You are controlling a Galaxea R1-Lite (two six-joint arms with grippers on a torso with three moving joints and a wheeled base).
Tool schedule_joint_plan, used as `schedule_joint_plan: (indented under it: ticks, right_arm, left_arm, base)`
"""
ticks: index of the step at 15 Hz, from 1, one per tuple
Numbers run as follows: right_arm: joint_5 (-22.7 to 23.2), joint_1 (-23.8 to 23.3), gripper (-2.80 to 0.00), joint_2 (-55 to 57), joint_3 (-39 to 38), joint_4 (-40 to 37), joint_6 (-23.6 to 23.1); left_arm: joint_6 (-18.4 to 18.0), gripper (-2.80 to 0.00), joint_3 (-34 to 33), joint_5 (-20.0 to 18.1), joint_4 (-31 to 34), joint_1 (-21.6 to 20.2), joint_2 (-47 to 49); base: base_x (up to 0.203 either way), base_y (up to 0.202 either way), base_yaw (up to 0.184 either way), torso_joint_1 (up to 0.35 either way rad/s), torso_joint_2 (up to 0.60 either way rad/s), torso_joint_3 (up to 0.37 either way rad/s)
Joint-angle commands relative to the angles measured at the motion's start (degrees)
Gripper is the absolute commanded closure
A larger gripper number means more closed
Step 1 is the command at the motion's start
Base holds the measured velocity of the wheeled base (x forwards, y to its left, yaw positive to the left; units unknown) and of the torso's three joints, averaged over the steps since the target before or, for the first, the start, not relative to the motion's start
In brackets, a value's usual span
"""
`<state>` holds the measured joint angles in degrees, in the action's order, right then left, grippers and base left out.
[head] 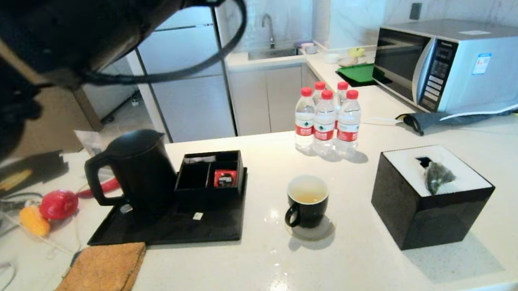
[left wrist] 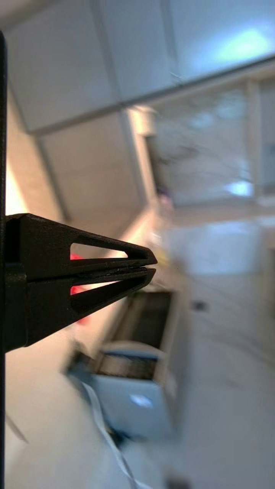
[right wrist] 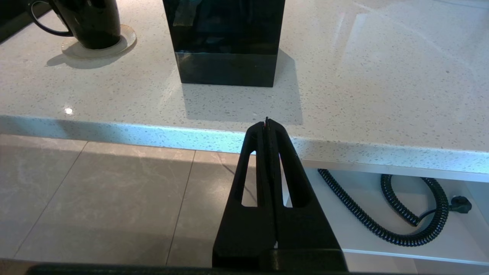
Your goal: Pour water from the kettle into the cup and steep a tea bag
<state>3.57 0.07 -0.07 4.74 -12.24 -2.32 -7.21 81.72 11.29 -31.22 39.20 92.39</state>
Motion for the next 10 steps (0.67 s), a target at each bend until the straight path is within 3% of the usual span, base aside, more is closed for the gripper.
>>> schedule_joint_plan:
  ticks: [1,5,10]
  right_arm:
    - [0.0,0.0,0.0,0.1,0.0,-0.1,-0.1]
    - [0.0,0.0,0.0,0.1,0.0,-0.1,-0.1]
    - [0.0,0.0,0.0,0.1,0.0,-0.1,-0.1]
  left_arm:
    - [1.9,0.0,-11.5,0.0,1.2,-6.6,-11.1]
    - [6.6,0.0,-37.8,-2.6,2.4,-19.5,-26.0]
    - [8.0,0.0,-70.0,-5.1,4.7,-30.6,-52.8]
  base:
    - [0.0,0.0,0.0,0.0,0.0,0.0]
    - [0.0,0.0,0.0,0.0,0.0,0.0]
    - [0.0,0.0,0.0,0.0,0.0,0.0]
